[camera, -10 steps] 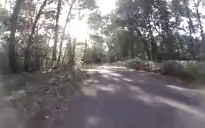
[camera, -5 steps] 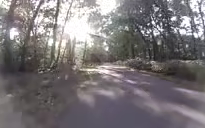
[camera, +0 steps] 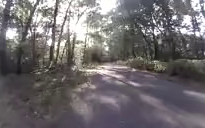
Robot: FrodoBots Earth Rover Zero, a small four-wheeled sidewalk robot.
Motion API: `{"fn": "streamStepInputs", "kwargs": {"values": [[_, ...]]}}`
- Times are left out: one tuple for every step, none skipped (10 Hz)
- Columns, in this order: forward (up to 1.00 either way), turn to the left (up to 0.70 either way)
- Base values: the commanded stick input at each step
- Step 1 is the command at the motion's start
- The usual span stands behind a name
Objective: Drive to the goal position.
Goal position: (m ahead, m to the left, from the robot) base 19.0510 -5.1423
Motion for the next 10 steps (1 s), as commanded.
{"fn": "streamStepInputs", "kwargs": {"values": [[0.70, -0.01], [0.70, -0.01], [0.70, -0.01], [0.70, -0.01], [0.70, -0.01], [0.70, -0.01], [0.70, -0.01], [0.70, -0.01], [0.70, -0.01], [0.70, -0.01]]}}
